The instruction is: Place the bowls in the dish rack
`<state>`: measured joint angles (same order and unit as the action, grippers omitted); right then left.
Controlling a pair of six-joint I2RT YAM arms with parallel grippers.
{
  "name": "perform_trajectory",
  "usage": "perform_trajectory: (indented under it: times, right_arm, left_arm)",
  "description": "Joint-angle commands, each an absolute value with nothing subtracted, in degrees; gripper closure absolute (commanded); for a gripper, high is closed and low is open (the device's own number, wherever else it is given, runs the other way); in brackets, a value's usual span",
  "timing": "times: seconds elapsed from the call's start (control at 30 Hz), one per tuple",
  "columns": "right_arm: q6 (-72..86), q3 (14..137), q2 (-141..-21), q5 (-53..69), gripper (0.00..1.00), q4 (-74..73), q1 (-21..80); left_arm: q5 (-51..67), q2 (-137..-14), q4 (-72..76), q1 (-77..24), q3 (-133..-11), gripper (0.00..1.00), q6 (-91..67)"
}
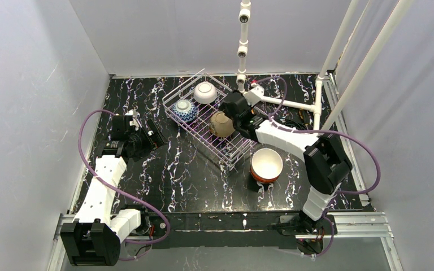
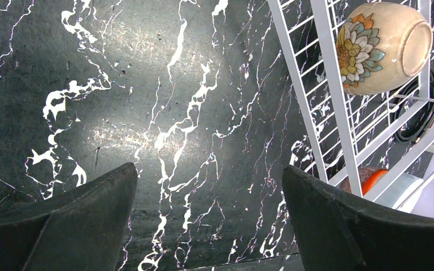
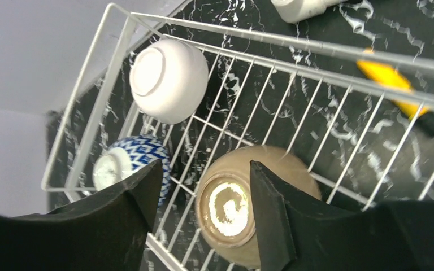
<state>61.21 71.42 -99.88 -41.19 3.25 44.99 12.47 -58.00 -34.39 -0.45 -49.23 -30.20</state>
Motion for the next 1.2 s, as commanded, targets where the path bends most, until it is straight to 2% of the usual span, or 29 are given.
perform_trajectory:
  times: [0.0,0.17,0.3,0.5,0.77,1.17]
  right_arm:
    - [42.8,78.1,-99.3,-29.9,0.3,-2.7,41.6]
    - [33.7,84.5,-103.7,-21.6,0.19,-12.0,40.6]
    - [32.8,86.0,-106.6,-14.6,0.2,-13.2,40.4]
    - [33.0,84.8,-105.9,-15.4,0.22,-16.5,40.4]
    - [33.2,81.7,-105.9,-13.8,0.4,-15.6,39.9]
    - [38.4,82.0,-110.5,-1.8,0.48,-6.8,40.4]
  left_arm:
    - [12.9,-58.1,-35.3,-0.1,-49.5,0.02,-29.5]
    - [13.3,-58.1,-35.3,-0.1,-49.4,0.02,-29.5]
    - [13.4,-58.2,-35.3,-0.1,-49.5,0.02,-29.4]
    - [13.5,-58.1,-35.4,-0.1,-49.5,0.02,-29.4]
    - [14.0,-58.2,-35.4,-0.1,-49.5,0.02,-29.2]
    - [14.0,-58.1,-35.3,-0.1,-49.4,0.02,-29.2]
